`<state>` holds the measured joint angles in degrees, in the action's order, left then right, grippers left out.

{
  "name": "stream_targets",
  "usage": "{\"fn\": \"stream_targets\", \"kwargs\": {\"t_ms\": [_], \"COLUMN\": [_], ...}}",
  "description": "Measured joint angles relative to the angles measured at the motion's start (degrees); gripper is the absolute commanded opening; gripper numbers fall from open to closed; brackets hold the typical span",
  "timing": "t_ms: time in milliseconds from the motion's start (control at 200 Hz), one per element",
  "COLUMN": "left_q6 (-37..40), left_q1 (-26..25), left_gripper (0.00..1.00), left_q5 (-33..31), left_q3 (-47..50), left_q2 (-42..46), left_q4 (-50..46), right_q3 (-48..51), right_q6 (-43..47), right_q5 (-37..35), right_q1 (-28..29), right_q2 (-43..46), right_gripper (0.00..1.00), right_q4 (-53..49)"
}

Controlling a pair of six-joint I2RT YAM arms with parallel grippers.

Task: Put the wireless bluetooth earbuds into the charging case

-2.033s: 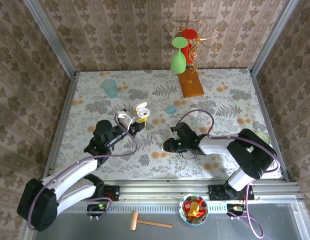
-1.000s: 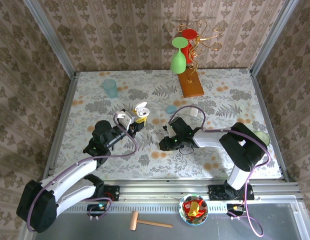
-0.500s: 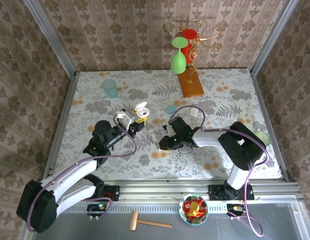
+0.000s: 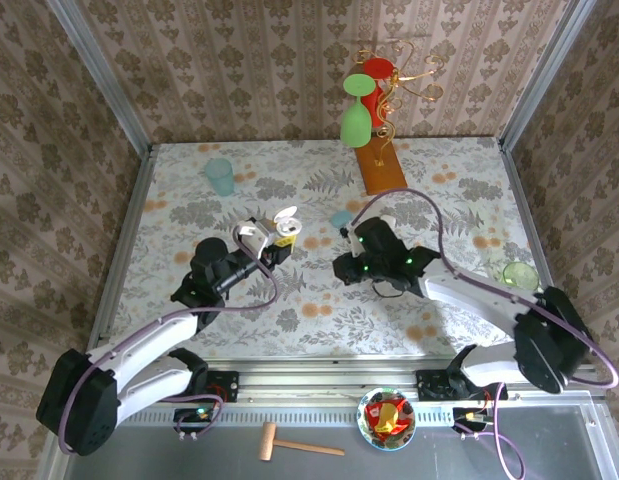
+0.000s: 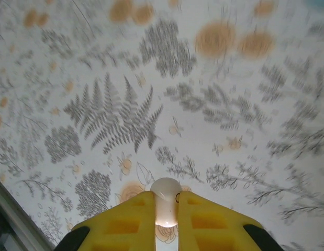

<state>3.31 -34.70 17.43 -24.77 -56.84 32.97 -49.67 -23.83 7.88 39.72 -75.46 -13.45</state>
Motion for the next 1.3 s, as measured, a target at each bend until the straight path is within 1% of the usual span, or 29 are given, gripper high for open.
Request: {"fn": "stream_targets", "kwargs": {"t_ms": [130,315,450,595,775,920,1140,1300], "left_q6": [-0.1,-0.8,-1.4,-1.9,-2.7,-3.6,-4.6,-5.2], "left_q1": [0.6,1.7,2.3,2.6,2.6,2.6,2.5,2.5], "left_gripper": [0.23,0.23,0.23,0.22,0.22,0.22,0.22,0.22], "left_q5": [1.3,5.4,9.7,14.2,20.2,23.4,25.9,26.4], "left_q3": [0.0,0.0,0.0,0.0,-0.4,-1.5,-2.0,-2.0], "left_q2": [-1.1,-3.2,-3.5,-3.5,-3.5,-3.5,-3.5,-3.5], "left_q4": [0.9,2.9,3.6,3.6,3.5,3.6,3.9,3.9], "right_q3": [-6.1,-13.6,-17.0,-20.1,-22.1,-22.7,-23.0,-23.0], "right_q6": [4.8,11.8,16.5,21.2,25.4,27.8,30.0,30.6], "right_q5": [-2.9,-4.5,-4.2,-1.7,0.8,1.7,2.2,3.1], "right_q1": [0.1,0.7,1.4,2.5,3.7,4.2,4.4,4.4], "right_q2": [4.5,6.4,6.6,6.5,5.3,3.4,1.2,0.5], "right_gripper": [0.12,0.12,0.12,0.1,0.1,0.1,0.1,0.09], "right_q4": [-4.3,-9.2,-11.3,-12.3,-12.5,-12.5,-13.0,-13.2]}}
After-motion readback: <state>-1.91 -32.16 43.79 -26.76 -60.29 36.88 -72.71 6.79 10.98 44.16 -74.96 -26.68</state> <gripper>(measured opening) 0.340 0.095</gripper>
